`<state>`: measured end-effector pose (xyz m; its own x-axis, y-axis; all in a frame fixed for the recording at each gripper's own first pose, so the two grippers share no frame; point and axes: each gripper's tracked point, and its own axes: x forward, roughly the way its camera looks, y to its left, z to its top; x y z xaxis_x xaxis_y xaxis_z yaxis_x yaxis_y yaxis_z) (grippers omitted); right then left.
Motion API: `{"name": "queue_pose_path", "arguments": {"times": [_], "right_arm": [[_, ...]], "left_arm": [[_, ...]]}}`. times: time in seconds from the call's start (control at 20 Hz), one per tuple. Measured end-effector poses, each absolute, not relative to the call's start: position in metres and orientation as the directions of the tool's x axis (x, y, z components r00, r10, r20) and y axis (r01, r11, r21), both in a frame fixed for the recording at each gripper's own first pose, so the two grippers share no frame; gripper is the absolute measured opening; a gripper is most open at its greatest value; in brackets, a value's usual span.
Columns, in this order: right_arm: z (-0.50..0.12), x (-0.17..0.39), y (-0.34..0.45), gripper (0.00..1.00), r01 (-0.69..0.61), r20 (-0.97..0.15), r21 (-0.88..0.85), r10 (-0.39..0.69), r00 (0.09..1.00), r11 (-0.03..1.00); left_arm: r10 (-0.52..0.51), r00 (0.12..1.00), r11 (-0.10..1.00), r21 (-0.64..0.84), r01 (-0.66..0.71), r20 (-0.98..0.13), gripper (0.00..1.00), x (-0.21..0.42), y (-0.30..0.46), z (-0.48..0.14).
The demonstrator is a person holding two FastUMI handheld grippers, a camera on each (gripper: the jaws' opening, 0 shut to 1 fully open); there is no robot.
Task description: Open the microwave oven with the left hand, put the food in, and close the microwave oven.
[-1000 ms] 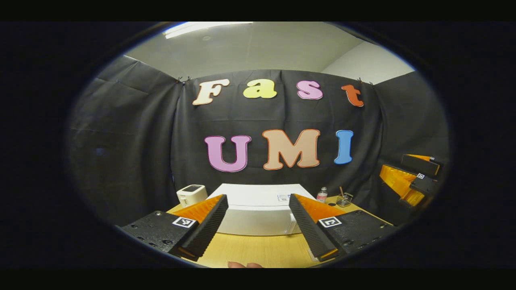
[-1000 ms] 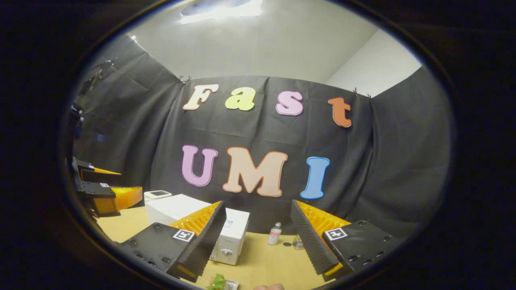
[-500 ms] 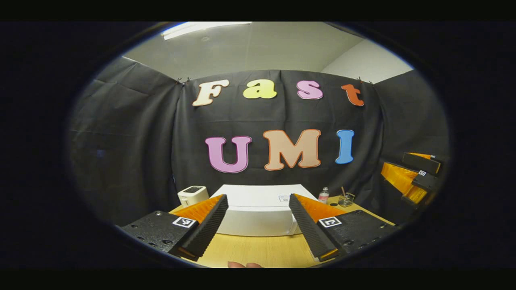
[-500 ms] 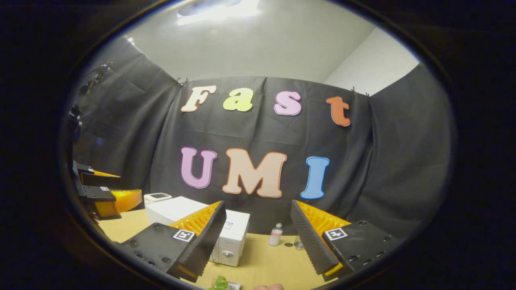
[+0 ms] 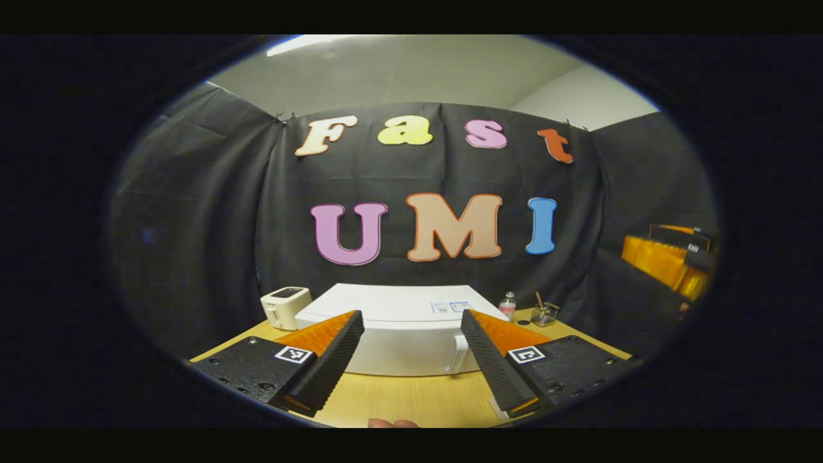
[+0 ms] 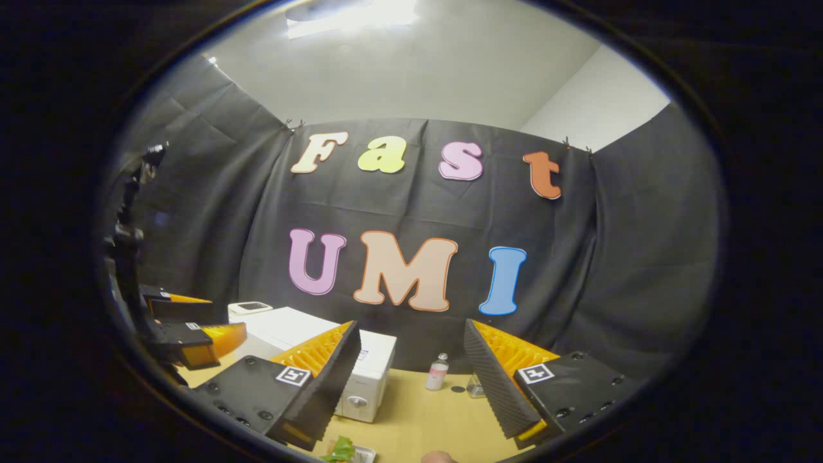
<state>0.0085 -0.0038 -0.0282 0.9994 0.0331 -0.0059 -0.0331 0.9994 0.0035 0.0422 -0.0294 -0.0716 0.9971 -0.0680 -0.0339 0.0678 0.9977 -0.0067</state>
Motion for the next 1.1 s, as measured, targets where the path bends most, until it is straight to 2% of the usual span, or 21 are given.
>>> {"name": "queue_pose_path", "arguments": {"times": [0.2,0.25,0.45,0.5,0.55,0.6,0.7,0.95,1.0,1.1], "right_arm": [[-0.032,0.003,-0.022,0.96,-0.01,-0.026,-0.001,0.01,1.0,1.0],[-0.029,0.001,-0.028,0.96,0.002,-0.024,-0.01,-0.002,1.0,1.0],[-0.03,-0.008,-0.048,0.96,0.048,-0.034,-0.038,-0.049,0.998,0.998],[-0.033,-0.009,-0.049,1.0,0.047,-0.044,-0.036,-0.049,0.998,0.998],[-0.037,-0.012,-0.047,0.96,0.036,-0.065,-0.031,-0.037,0.997,0.999],[-0.041,-0.014,-0.049,1.0,0.036,-0.078,-0.031,-0.039,0.996,0.999],[-0.037,-0.019,-0.057,0.96,0.057,-0.078,-0.048,-0.061,0.995,0.997],[-0.046,-0.031,-0.063,0.96,0.078,-0.118,-0.041,-0.082,0.99,0.996],[-0.05,-0.034,-0.066,1.0,0.086,-0.13,-0.038,-0.09,0.987,0.996],[-0.059,-0.039,-0.071,0.96,0.096,-0.161,-0.039,-0.101,0.982,0.995]], "left_arm": [[-0.082,0.989,0.996,-0.055,0.076,-0.12,0.97,0.073,-0.046,-0.128],[-0.09,0.986,0.995,-0.045,0.084,-0.138,0.94,0.081,-0.051,-0.141],[-0.125,0.967,0.992,0.003,0.129,-0.223,0.95,0.113,-0.07,-0.199],[-0.134,0.954,0.99,0.008,0.142,-0.267,0.96,0.118,-0.075,-0.216],[-0.139,0.943,0.989,0.002,0.146,-0.302,0.95,0.123,-0.078,-0.229],[-0.143,0.939,0.989,-0.015,0.146,-0.312,0.98,0.129,-0.083,-0.237],[-0.151,0.924,0.988,-0.042,0.146,-0.351,0.96,0.139,-0.092,-0.252],[-0.192,0.883,0.981,-0.065,0.182,-0.428,0.96,0.149,-0.109,-0.289],[-0.195,0.876,0.981,-0.067,0.185,-0.44,0.96,0.149,-0.11,-0.294],[-0.2,0.864,0.979,-0.073,0.188,-0.462,0.96,0.152,-0.112,-0.302]]}}
